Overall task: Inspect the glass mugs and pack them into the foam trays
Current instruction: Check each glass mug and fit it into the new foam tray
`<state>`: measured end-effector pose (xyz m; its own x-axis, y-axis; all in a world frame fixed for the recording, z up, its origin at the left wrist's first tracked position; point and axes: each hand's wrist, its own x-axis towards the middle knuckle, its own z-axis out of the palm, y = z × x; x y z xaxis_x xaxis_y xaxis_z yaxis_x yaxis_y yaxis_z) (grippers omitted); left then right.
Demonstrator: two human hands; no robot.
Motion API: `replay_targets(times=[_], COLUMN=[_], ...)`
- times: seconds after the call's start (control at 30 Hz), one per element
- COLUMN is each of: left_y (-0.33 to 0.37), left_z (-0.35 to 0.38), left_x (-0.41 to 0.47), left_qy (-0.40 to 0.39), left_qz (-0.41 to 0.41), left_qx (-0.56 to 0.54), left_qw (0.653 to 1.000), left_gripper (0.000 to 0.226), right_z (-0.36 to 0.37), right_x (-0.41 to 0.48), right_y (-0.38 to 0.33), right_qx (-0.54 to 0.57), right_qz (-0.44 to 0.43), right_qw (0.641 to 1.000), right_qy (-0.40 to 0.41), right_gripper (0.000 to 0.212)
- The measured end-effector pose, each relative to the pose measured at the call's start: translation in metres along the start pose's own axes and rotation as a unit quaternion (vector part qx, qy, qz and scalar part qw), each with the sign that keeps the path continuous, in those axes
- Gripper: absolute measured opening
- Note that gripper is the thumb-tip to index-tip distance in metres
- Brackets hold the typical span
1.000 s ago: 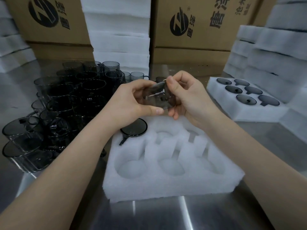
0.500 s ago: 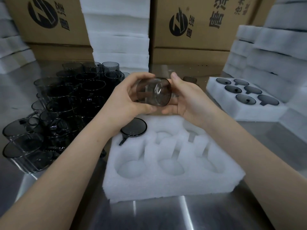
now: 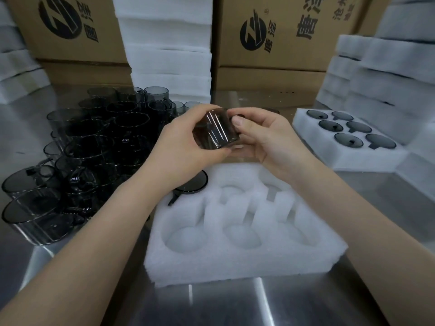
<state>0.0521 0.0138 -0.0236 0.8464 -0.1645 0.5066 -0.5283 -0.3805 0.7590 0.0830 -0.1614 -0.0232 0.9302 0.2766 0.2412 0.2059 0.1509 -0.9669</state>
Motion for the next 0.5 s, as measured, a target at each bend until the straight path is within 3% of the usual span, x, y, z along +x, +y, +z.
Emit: replay_targets(times=[0.03, 0.23, 0.5], left_y=[0.0010, -0.0012, 0.0018], left_z=[0.0002, -0.0028, -0.0016], left_x=[-0.0011, -0.0029, -0.0033], left_qy=[-0.006, -0.020, -0.004], left_qz=[0.018, 0.101, 0.174], left_qx=[0.010, 0.073, 0.116], left_qw=[1.000, 0.992, 0.978], left_gripper=[0.057, 0.068, 0.066], right_z=[0.0002, 0.0019, -0.0003], right_x=[-0.0002, -0.0001, 0.0002], right_y=[0.0001, -0.0019, -0.0057], right_qx=[-0.021, -0.108, 0.028], right_qz=[0.002, 0.034, 0.075], right_qw=[1.000, 0.994, 0.996], right_qy=[0.006, 0.006, -0.047], right_gripper=[0.008, 0.046, 0.051])
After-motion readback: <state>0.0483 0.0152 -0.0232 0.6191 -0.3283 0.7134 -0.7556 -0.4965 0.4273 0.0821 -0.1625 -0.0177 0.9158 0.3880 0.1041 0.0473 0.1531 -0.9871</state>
